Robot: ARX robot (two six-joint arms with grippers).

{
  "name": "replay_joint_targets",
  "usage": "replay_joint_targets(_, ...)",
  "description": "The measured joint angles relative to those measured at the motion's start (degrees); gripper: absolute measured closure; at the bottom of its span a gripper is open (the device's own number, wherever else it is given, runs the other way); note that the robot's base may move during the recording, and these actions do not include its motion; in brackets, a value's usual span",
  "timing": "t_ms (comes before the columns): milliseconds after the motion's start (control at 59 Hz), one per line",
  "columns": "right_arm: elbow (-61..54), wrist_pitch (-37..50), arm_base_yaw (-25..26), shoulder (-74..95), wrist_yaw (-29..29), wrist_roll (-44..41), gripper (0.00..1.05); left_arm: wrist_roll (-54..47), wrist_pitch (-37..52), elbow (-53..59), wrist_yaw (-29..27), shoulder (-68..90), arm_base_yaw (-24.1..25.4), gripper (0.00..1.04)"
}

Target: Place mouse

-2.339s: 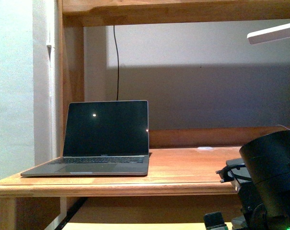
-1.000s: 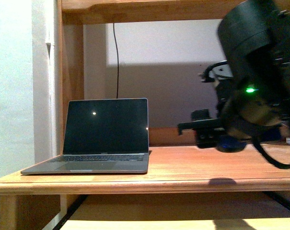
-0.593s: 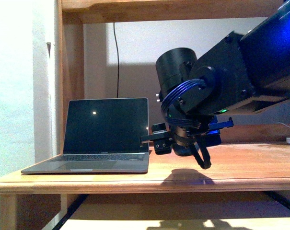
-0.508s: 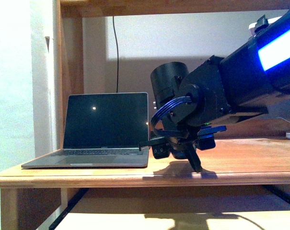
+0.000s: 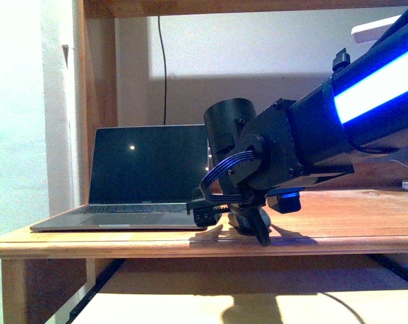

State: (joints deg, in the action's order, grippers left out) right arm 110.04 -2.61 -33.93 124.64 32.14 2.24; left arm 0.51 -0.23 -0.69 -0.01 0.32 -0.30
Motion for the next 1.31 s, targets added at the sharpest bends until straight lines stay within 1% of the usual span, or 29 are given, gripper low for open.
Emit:
replay_joint_targets(102,-4.8,2.9,0.7,-3.2,-3.0,0.8,0.07,0.0,0.0,0.0,0.0,0.0,0.0,0.08)
replay_joint_targets(169,-12.9,7.5,2.6,-9.9,-7.9,1.4,0.07,0.0,0.0,0.0,0.0,0.0,0.0,0.08)
replay_joint_targets(288,-23.4,13.5,5.7,-19.8,-14.2,1.5,0.07,0.0,0.0,0.0,0.0,0.0,0.0,0.08)
replay_joint_targets(305,-25.7,14.7,6.4,-21.9,-16.3,1.5,0.07,0.0,0.0,0.0,0.0,0.0,0.0,0.08)
replay_joint_targets(424,-39.3,20.7,10.2,-33.7,-25.2,0.7,0.07,0.0,0.0,0.0,0.0,0.0,0.0,0.08)
replay_joint_targets(627,-62.7,24.3,15.6,-50.2,-40.6,-2.9,0.07,0.0,0.0,0.0,0.0,0.0,0.0,0.08)
replay_joint_targets(712,-71.5,25.9,17.9,-56.1,-45.6,-5.1,0.07,0.0,0.0,0.0,0.0,0.0,0.0,0.08)
replay_joint_targets(797,-78.4,26.9,20.3,-60.6,-48.8,-6.8,0.07,0.0,0.0,0.0,0.0,0.0,0.0,0.08)
replay_joint_targets(915,-85.2,28.2,22.6,-62.4,-50.4,-8.6,0.07,0.0,0.0,0.0,0.0,0.0,0.0,0.08)
replay_joint_targets(1000,-88.8,30.3,22.9,-61.9,-50.2,-9.9,0.07,0.0,0.0,0.0,0.0,0.0,0.0,0.08)
replay_joint_targets(1102,-90.9,33.9,21.8,-59.5,-48.5,-10.9,0.07,0.0,0.0,0.0,0.0,0.0,0.0,0.08)
replay_joint_targets(1305,-91.1,40.7,17.3,-51.4,-43.9,-11.1,0.07,0.0,0.0,0.0,0.0,0.0,0.0,0.08)
